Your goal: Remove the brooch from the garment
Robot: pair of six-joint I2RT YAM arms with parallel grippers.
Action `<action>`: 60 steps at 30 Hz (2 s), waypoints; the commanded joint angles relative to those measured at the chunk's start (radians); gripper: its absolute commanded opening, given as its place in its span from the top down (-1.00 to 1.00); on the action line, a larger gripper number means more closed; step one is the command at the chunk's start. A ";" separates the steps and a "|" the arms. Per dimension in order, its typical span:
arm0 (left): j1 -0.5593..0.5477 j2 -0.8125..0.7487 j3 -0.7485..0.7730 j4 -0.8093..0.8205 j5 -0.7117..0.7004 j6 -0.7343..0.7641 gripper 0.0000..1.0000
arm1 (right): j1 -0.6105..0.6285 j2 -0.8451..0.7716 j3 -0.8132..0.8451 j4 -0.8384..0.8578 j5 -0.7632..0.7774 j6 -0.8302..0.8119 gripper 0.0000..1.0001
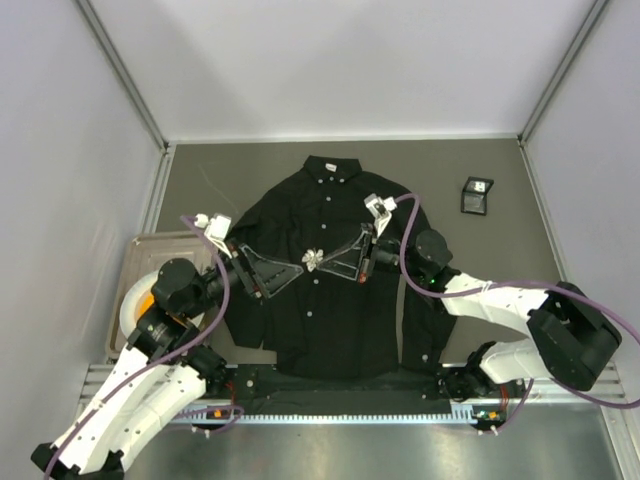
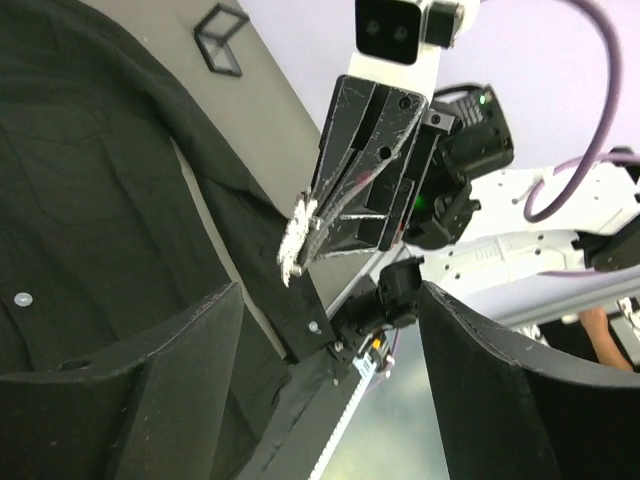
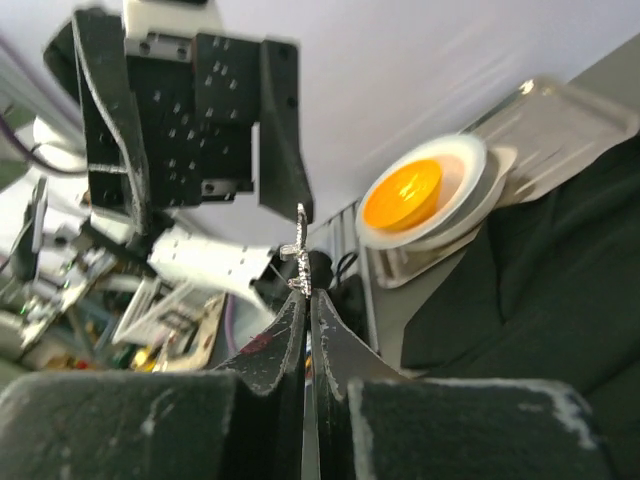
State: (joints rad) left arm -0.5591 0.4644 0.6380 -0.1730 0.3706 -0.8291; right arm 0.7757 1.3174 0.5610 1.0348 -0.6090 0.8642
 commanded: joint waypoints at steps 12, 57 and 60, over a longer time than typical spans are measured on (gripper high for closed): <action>-0.001 0.168 0.062 0.035 0.252 0.084 0.08 | -0.012 -0.043 0.073 -0.174 -0.270 -0.044 1.00; -0.001 0.197 0.048 0.215 0.235 -0.105 1.00 | -0.016 -0.058 -0.052 0.208 -0.193 0.223 0.21; -0.001 0.188 0.016 0.259 0.252 -0.148 1.00 | -0.016 -0.057 -0.044 0.215 -0.181 0.229 0.19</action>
State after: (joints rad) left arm -0.5591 0.6651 0.6716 -0.0601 0.5987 -0.9169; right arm 0.7635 1.2861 0.5087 1.1465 -0.8066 1.0756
